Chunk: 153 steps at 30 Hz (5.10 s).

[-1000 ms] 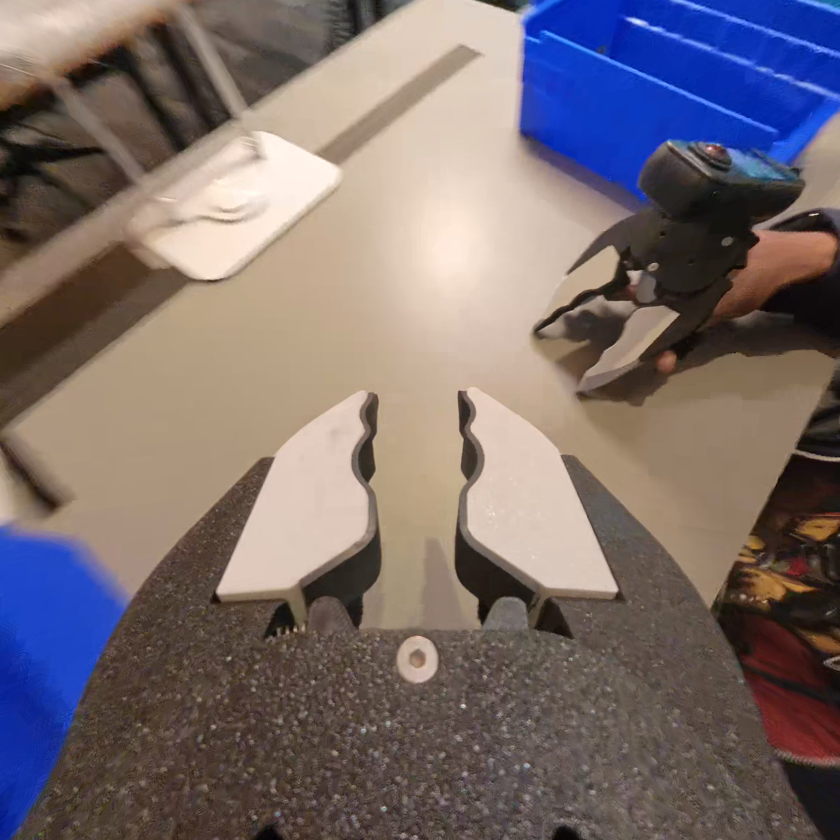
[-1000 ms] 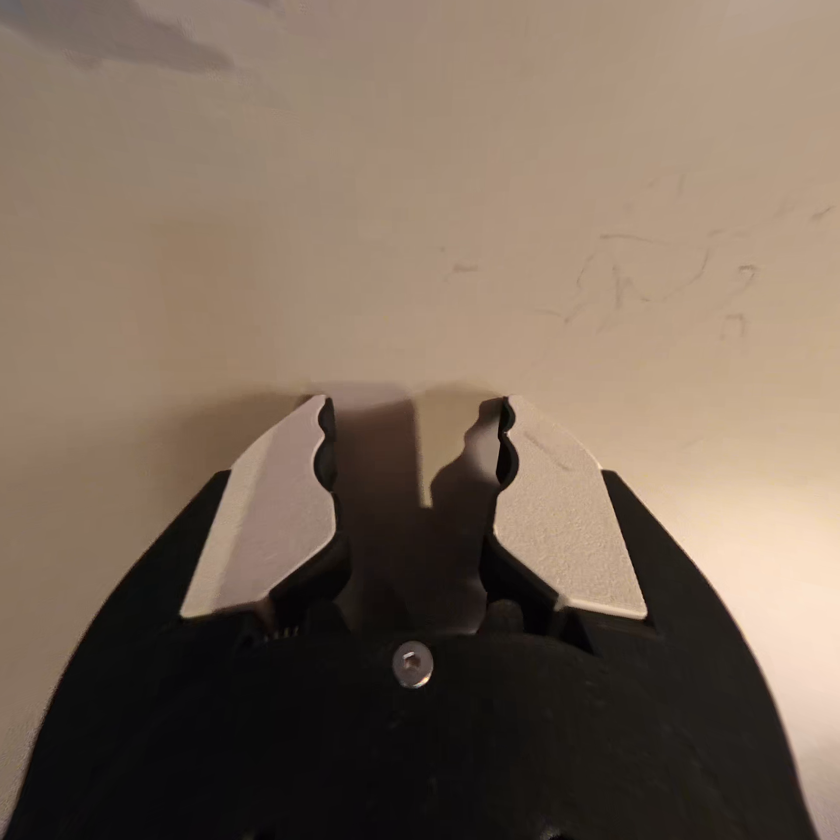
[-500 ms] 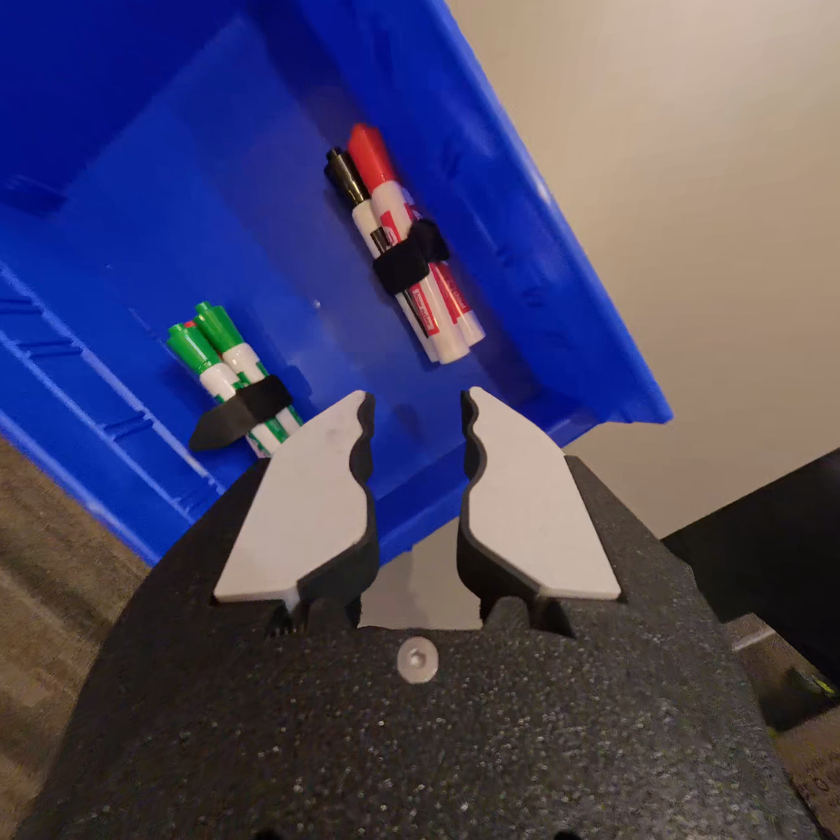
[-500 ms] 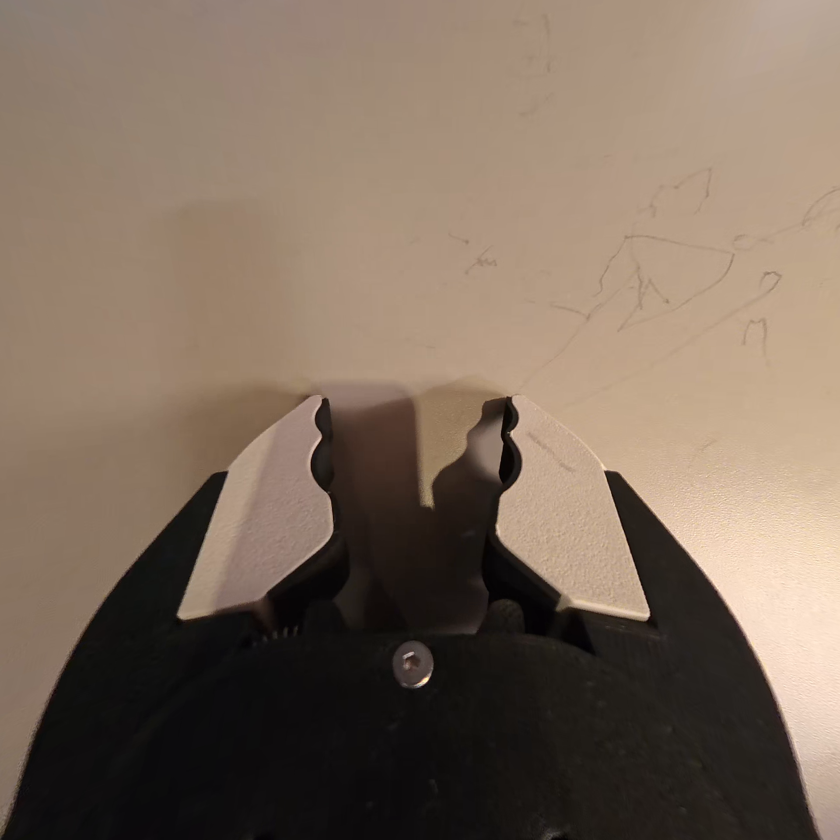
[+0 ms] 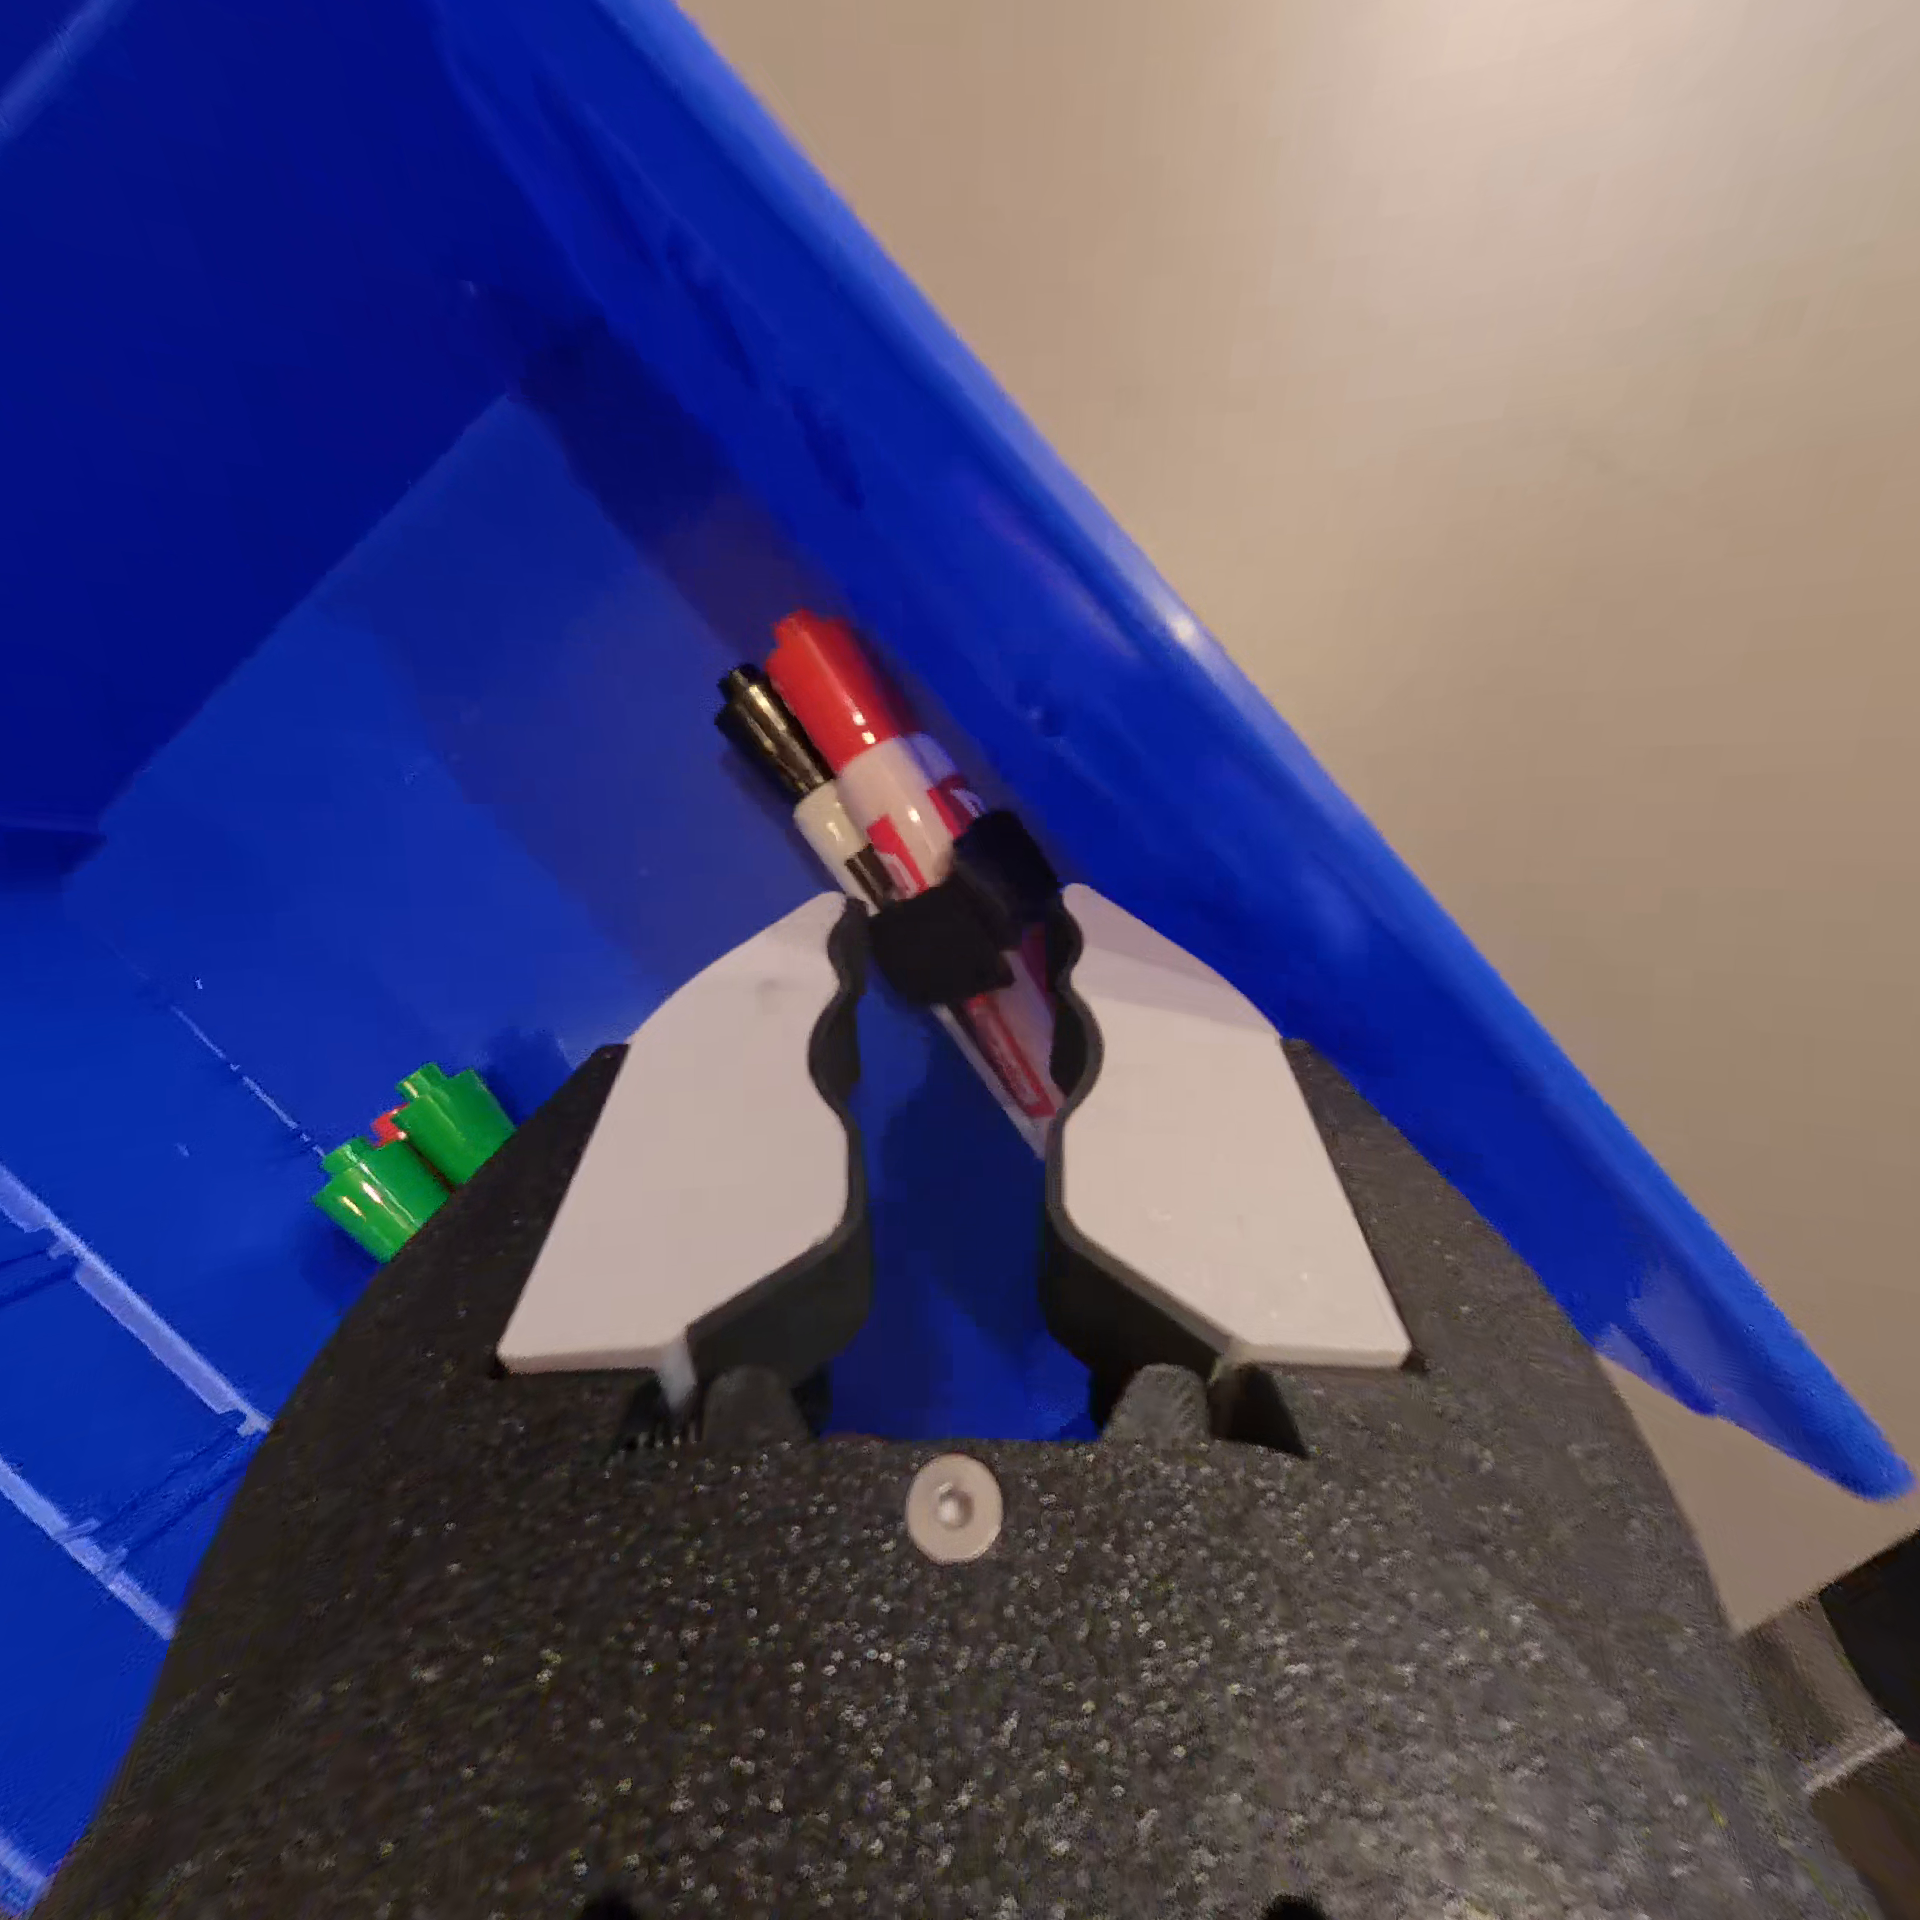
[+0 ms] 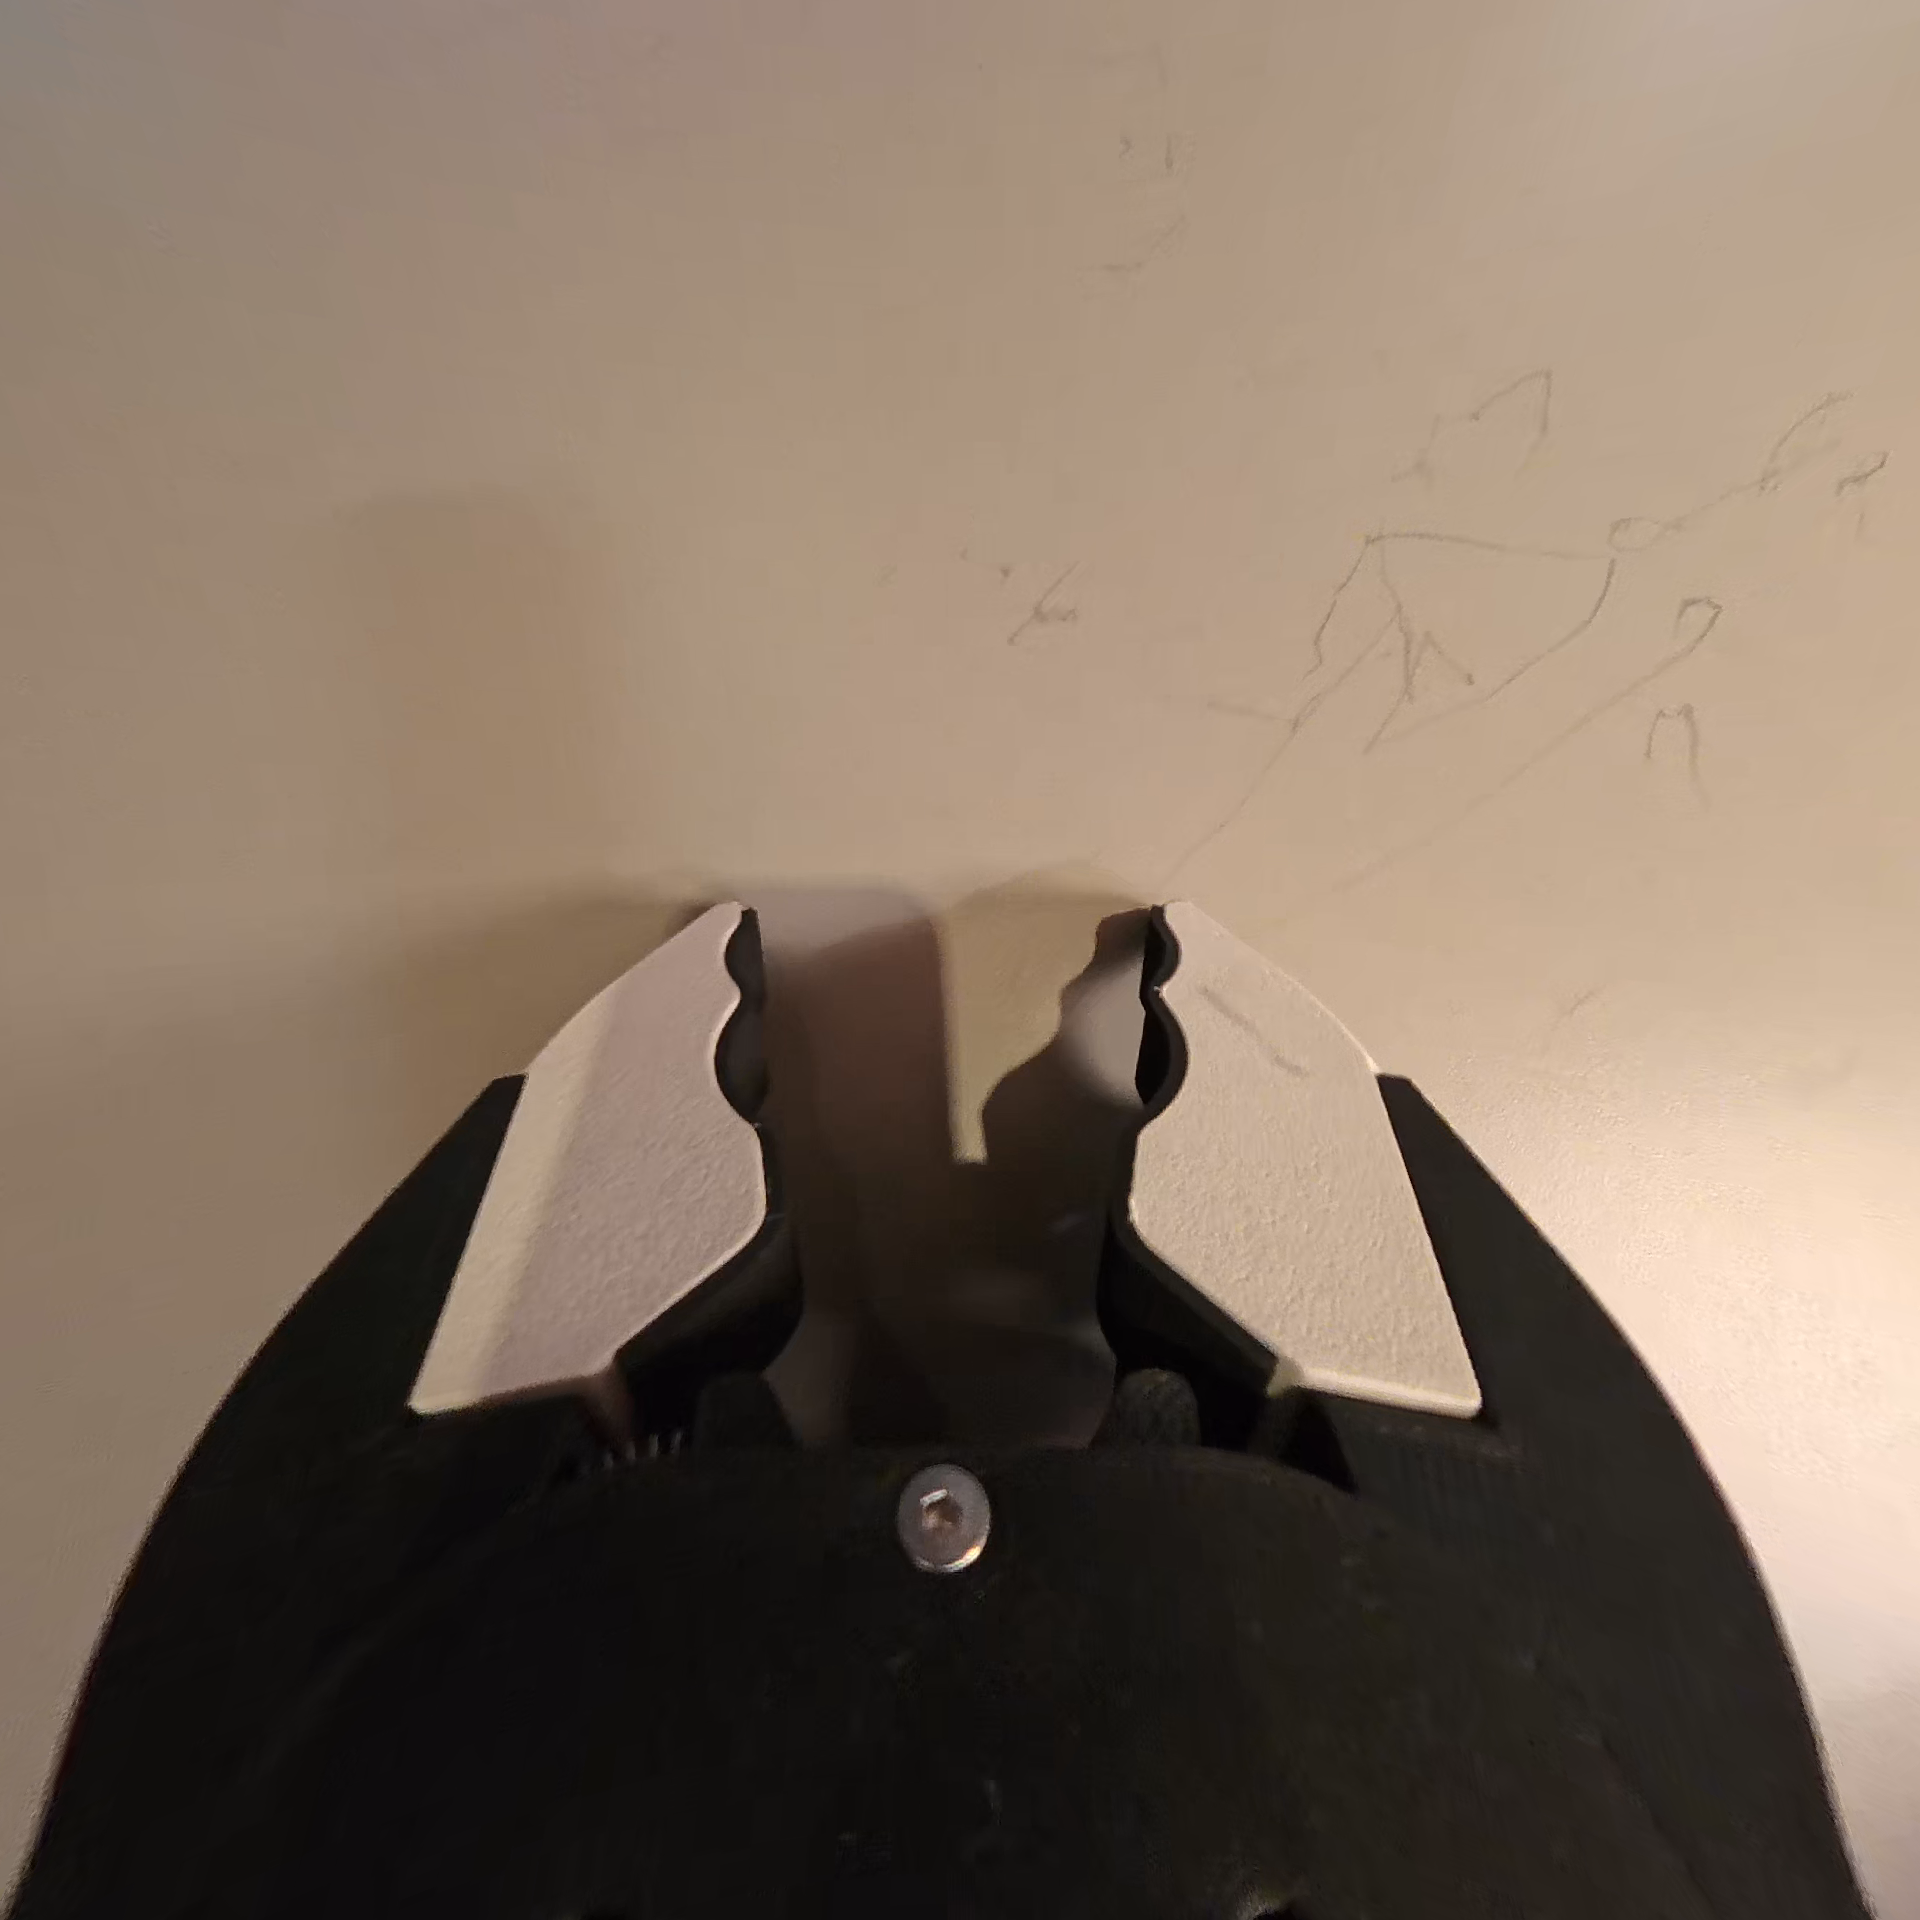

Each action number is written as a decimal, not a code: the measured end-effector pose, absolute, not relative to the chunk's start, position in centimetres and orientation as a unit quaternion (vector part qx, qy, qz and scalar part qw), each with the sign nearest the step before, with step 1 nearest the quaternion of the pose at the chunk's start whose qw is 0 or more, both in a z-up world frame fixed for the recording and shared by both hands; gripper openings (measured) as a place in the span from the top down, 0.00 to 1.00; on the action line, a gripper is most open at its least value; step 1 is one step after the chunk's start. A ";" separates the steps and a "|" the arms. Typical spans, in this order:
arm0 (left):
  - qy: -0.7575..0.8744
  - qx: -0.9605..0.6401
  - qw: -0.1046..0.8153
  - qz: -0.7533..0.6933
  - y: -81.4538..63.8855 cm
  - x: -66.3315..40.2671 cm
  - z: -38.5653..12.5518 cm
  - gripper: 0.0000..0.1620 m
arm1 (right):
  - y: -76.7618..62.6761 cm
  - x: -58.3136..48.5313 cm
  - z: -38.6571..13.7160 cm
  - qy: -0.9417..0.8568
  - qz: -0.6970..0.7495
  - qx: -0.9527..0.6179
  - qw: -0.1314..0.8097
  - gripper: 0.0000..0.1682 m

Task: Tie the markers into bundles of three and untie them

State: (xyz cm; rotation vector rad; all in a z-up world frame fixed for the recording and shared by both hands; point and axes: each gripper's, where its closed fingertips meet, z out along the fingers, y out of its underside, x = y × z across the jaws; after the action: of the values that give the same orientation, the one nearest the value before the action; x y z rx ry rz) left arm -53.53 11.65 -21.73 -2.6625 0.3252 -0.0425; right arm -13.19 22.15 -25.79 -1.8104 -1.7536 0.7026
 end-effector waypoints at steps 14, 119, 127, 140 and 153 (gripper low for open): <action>0.203 -0.905 0.373 0.025 17.4 -47.1 -7.5 0.97 | 24.2 -14.6 -22.9 -0.676 0.251 -0.608 0.331 0.59; 0.379 -0.775 0.477 -0.166 31.1 -19.8 -21.5 0.88 | 25.6 -8.5 -25.7 -0.658 0.198 -0.698 0.201 0.80; 0.381 -0.777 0.474 -0.162 31.1 -19.8 -21.6 0.88 | 22.8 -5.9 -21.3 -0.634 0.231 -0.708 0.209 0.89; 0.395 -0.778 0.465 -0.149 31.0 -19.5 -22.1 0.89 | 38.8 15.9 -17.8 -0.385 0.081 -0.889 0.235 0.89; 0.404 -0.777 0.459 -0.149 30.8 -19.3 -22.3 0.90 | 39.7 17.8 -25.1 -0.342 0.077 -0.930 0.115 0.73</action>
State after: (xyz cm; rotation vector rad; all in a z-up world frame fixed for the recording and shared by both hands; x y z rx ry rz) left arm -19.33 30.82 -22.28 -1.9133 0.9961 -0.3681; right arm 17.81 39.70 -25.08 -2.7239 -1.0015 0.2259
